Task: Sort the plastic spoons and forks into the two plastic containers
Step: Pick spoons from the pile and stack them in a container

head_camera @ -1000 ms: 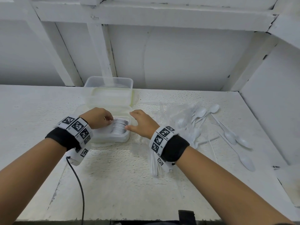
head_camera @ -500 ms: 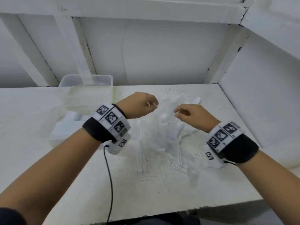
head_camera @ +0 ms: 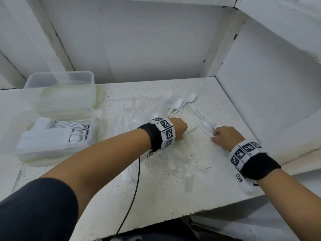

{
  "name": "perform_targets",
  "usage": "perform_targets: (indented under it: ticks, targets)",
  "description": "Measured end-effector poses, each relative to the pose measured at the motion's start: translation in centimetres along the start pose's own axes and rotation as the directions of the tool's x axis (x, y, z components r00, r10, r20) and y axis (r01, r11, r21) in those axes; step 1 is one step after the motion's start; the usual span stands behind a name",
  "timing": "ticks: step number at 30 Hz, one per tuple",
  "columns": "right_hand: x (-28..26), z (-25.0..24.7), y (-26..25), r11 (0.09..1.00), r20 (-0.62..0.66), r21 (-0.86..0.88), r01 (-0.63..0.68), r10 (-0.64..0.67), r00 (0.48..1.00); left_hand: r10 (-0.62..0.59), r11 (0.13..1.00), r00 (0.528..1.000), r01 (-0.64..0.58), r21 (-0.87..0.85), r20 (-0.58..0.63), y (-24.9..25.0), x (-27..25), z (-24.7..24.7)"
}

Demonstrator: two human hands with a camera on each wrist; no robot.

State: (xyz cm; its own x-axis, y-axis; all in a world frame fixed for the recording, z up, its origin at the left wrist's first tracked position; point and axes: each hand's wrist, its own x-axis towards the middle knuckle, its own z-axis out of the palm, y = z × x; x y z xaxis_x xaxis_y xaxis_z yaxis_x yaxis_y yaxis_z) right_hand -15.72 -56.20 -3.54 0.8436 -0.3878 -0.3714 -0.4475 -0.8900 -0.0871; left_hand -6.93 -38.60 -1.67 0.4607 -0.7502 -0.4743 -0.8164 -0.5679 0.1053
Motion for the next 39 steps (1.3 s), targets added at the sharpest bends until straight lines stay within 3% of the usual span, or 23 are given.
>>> perform_targets:
  ticks: [4,7,10,13,15,18,20,22,24,26,29,31,35,37,39]
  targets:
    - [-0.2,0.0,-0.9,0.998,-0.008,-0.061,0.008,-0.009,1.000,-0.033,0.997,0.999,0.032,0.067,0.009,0.5,-0.2,0.0]
    - [-0.5,-0.2,-1.1,0.999,-0.008,-0.050,0.012,-0.013,1.000,-0.045,0.999,0.999,0.045,0.013,0.006,0.2,-0.5,0.1]
    - [-0.9,-0.9,-1.1,0.968,-0.032,0.252,0.012,-0.004,0.999,-0.028,0.983,0.998,0.016,-0.182,-0.061,-0.4,-1.2,0.3]
    - [-2.6,-2.1,-1.7,0.734,-0.014,0.679,0.017,-0.010,1.000,-0.046,0.903,0.988,-0.022,-0.429,-0.147,-1.0,-2.8,-0.3]
    - [-3.7,-2.7,-2.4,0.532,0.003,0.847,0.019,-0.041,0.999,-0.086,0.766,0.986,-0.028,-0.642,-0.146,-1.7,-3.9,-0.8]
    - [-4.4,-3.1,-3.2,0.256,0.016,0.967,0.003,-0.072,0.997,-0.145,0.365,0.984,-0.042,-0.930,-0.101,-3.0,-5.9,-1.3]
    - [-4.5,-3.0,-3.9,0.107,0.045,0.994,-0.036,-0.089,0.995,-0.155,0.129,0.983,-0.078,-0.989,-0.098,-3.9,-7.1,-1.3]
    - [-4.5,-2.7,-4.7,0.047,0.078,0.996,-0.074,-0.095,0.992,-0.153,-0.008,0.983,-0.109,-0.994,-0.106,-4.7,-8.2,-0.9]
    - [-4.5,-2.2,-5.2,0.030,0.097,0.995,-0.094,-0.107,0.990,-0.141,-0.065,0.985,-0.107,-0.992,-0.097,-5.3,-9.3,-0.1]
    - [-4.3,-1.8,-5.6,0.043,0.106,0.994,-0.102,-0.127,0.986,-0.110,-0.061,0.992,-0.076,-0.995,-0.069,-6.1,-10.7,0.9]
    - [-4.1,-1.3,-5.8,0.161,0.123,0.982,-0.103,-0.121,0.985,-0.058,-0.090,0.998,-0.007,-0.996,-0.002,-7.5,-12.7,2.3]
    - [-3.7,-0.8,-6.0,0.252,0.151,0.960,-0.123,-0.093,0.984,-0.085,-0.130,0.995,0.032,-0.991,0.043,-8.3,-13.7,2.9]
    - [-2.6,-0.1,-6.9,0.580,0.130,0.812,-0.067,-0.067,0.989,-0.219,0.074,0.975,0.046,-0.996,0.028,-9.3,-14.8,3.7]
    - [-2.1,-0.1,-7.9,0.742,0.032,0.669,0.056,-0.104,0.994,-0.245,0.082,0.969,0.034,-0.996,0.013,-9.6,-15.1,4.0]
    - [-1.3,-0.1,-8.8,0.826,-0.069,0.544,0.151,-0.135,0.988,-0.303,0.062,0.953,0.018,-0.998,-0.001,-9.8,-15.2,4.1]
